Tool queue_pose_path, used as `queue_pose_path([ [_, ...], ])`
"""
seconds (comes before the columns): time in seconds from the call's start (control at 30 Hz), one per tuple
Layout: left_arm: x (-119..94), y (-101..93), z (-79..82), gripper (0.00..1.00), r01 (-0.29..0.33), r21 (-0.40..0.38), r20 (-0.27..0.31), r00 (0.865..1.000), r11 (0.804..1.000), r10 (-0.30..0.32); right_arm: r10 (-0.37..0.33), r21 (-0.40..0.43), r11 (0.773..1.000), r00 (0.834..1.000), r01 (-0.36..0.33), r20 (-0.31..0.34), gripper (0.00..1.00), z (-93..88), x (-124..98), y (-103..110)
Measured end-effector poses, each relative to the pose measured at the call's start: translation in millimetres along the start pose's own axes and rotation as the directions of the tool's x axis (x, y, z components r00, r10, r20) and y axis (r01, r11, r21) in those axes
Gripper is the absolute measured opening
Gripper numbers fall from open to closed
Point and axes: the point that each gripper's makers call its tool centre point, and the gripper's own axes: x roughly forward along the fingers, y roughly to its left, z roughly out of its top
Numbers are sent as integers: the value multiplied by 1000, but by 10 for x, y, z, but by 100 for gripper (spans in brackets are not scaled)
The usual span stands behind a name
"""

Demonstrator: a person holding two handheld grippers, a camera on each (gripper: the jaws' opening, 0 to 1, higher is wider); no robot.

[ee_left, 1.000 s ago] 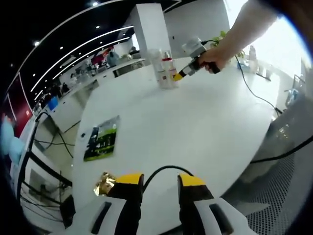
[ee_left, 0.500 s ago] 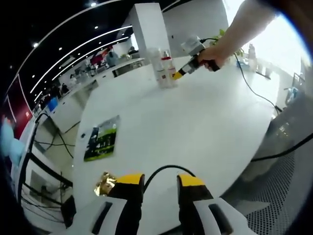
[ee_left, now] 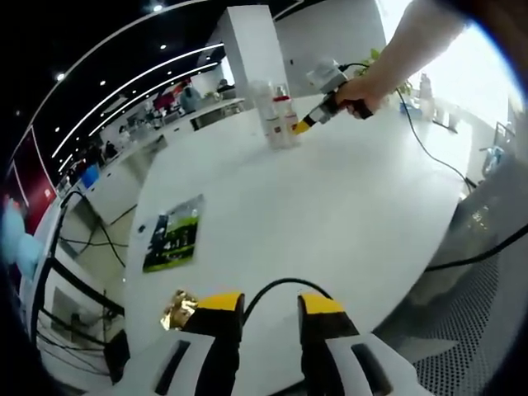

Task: Arrange the skincare products in the storage area until every visible bottle or jar stands upright without overlapping.

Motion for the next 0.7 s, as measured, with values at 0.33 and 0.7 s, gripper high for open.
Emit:
queue_pose_path([
  [0.33, 5, 0, -12, 27, 1, 4, -5, 1000, 1000, -1, -6, 20, 1000, 1000, 6, -6, 31, -21, 8, -32],
  [0.7, 6, 2, -20, 27, 2, 4, -10, 1000, 1000, -2, -9, 39, 999, 1000, 10, -7, 30, -26, 19, -62],
])
